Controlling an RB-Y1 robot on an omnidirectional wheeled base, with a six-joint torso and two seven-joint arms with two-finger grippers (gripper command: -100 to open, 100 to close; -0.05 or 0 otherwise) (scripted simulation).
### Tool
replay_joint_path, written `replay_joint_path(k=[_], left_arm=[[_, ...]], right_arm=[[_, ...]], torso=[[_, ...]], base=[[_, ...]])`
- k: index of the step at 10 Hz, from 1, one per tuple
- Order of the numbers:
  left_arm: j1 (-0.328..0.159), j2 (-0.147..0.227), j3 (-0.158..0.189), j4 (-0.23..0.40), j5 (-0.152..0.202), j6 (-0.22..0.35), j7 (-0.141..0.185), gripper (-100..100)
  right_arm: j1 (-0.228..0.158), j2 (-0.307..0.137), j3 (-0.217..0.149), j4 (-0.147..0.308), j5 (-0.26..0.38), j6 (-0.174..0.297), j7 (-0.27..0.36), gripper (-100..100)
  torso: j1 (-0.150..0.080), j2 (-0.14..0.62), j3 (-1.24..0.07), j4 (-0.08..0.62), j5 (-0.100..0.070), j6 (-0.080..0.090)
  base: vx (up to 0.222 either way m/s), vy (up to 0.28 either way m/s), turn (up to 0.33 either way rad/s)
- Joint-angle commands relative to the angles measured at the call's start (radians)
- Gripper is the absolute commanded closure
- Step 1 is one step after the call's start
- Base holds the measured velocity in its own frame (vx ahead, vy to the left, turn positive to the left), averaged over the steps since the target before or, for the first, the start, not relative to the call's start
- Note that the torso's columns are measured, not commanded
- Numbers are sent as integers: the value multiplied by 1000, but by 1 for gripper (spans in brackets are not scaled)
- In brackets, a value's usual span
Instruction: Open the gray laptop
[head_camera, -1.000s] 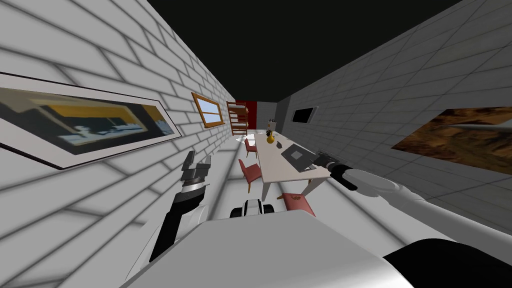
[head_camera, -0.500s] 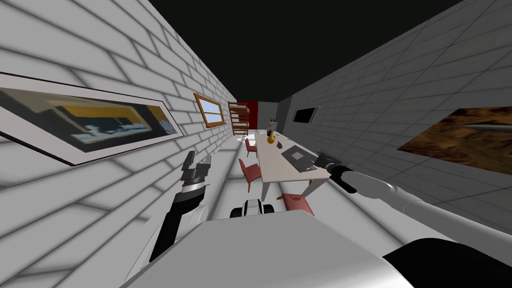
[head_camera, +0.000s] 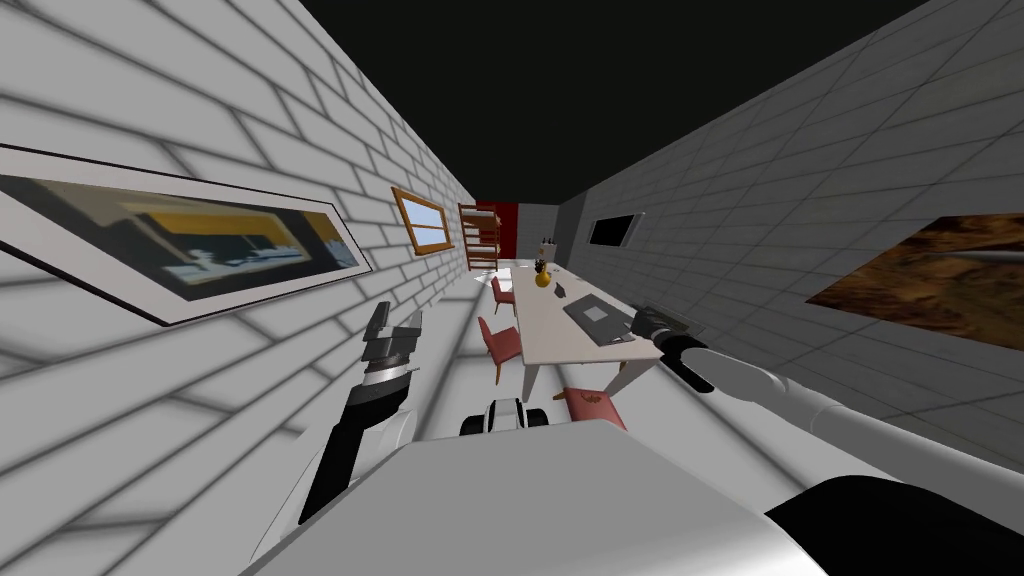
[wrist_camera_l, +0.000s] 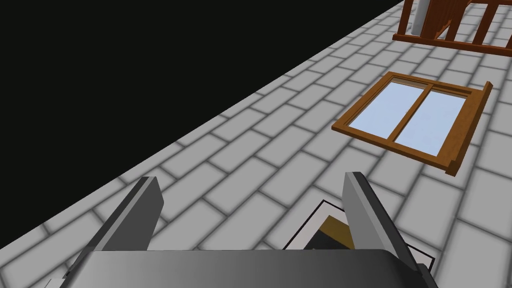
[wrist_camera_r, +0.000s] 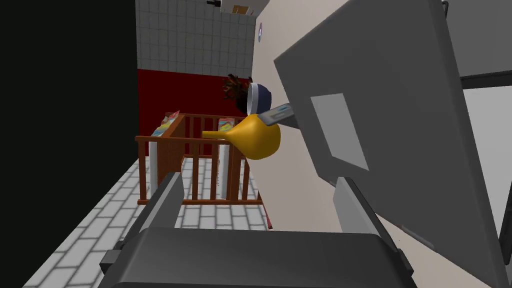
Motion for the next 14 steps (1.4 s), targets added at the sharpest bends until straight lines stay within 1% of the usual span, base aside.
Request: replay_joint_path(k=[1,5,8,13,14], left_arm=[[0,0,0,0,0,0,0,0],[0,0,0,0,0,0,0,0],[0,0,0,0,0,0,0,0],[0,0,0,0,0,0,0,0],[0,0,0,0,0,0,0,0]], right_arm=[[13,-6,25,-7,80,51,68,-100],[31,-12,57,-15,186,116,156,-100],[42,-18,77,-22,252,156,210,-100],[58,-29,103,-35,342,209,283,-100],[55,-26,101,-34,330,201,274,-100]], torso=[[0,0,0,0,0,0],[1,0,0,0,0,0],[1,0,0,0,0,0],[1,0,0,0,0,0],[1,0,0,0,0,0]], base=[[-17,-31,39],[-8,-27,36],[-9,-24,25],[-7,-16,24],[-4,-6,4]])
